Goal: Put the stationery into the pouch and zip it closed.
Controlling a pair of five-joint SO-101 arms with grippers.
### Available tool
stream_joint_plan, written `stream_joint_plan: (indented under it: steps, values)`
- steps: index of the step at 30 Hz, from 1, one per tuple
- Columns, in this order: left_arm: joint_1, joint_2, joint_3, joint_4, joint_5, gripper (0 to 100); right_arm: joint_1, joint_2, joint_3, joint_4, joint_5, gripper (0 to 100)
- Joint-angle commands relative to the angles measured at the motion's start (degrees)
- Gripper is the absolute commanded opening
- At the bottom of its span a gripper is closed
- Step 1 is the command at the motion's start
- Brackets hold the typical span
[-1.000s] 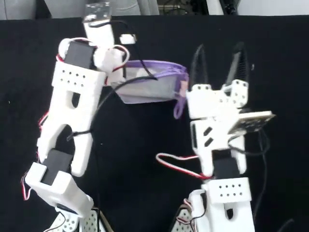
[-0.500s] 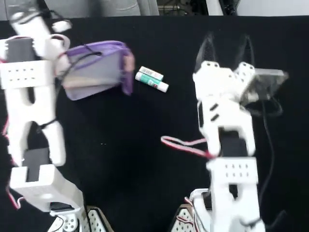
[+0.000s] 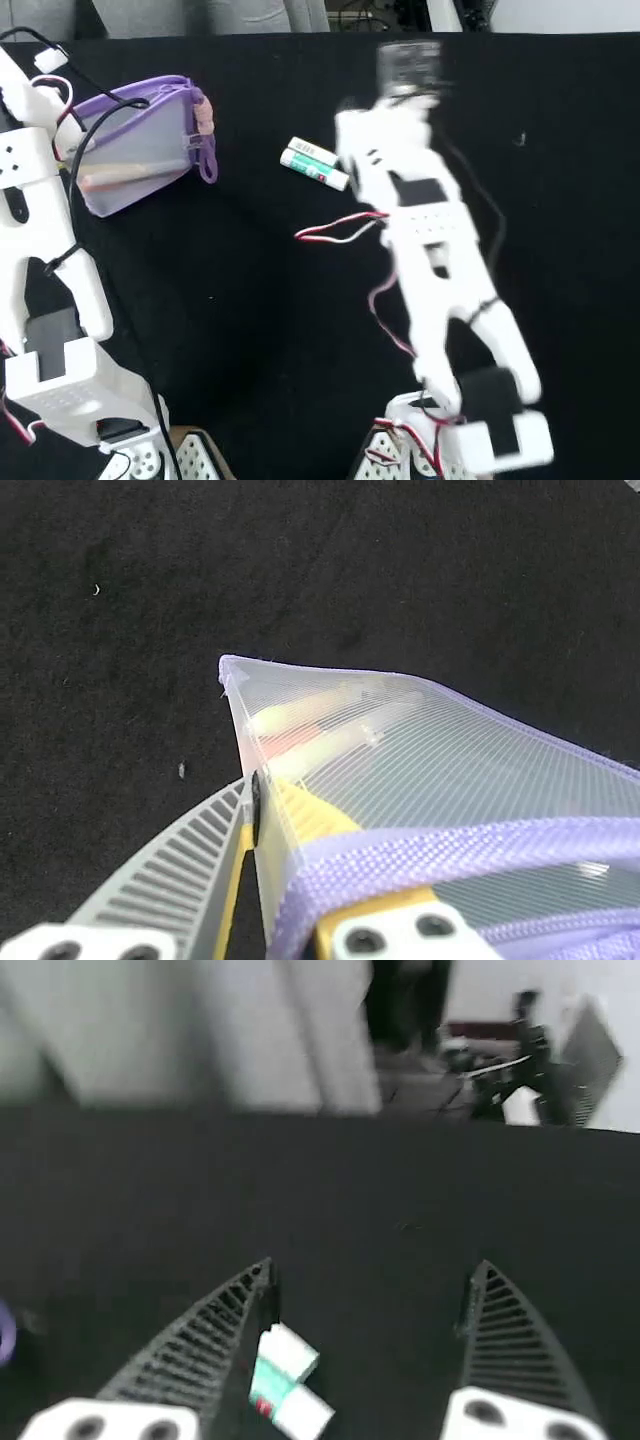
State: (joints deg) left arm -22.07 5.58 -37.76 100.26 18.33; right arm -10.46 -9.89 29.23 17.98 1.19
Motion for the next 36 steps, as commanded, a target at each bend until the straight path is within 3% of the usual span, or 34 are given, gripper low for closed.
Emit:
stream_joint_plan:
  steps: [1, 7, 12, 22, 30, 32, 36]
  values:
    - [-1.27, -1.76, -3.38, -1.32, 0.0, 3, -6.59, 4.09, -3.91, 0.44, 8.26, 28.6]
    - [-2.51, -1.76, -0.66, -4.75, 0.0, 3, -10.99, 11.38, -5.85, 0.79, 16.18, 28.6]
    - [-3.38, -1.76, 2.95, -8.53, 0.0, 3, -10.55, 21.49, -11.56, 1.85, 17.23, 28.6]
    - [-3.38, -1.76, 3.12, -8.44, 0.0, 3, -10.02, 40.75, -37.32, 23.56, 17.32, 28.6]
    - [-3.38, -1.76, 3.12, -8.18, 0.0, 3, -8.35, 51.38, -51.47, 31.91, 17.32, 28.5]
    - [-3.38, -1.76, 3.12, -8.18, 0.0, 3, -8.0, 53.23, -55.43, 35.16, 17.32, 25.7]
    - [-3.38, -1.76, 3.12, -8.18, 0.0, 3, -8.18, 56.66, -62.99, 41.23, 17.32, 10.8]
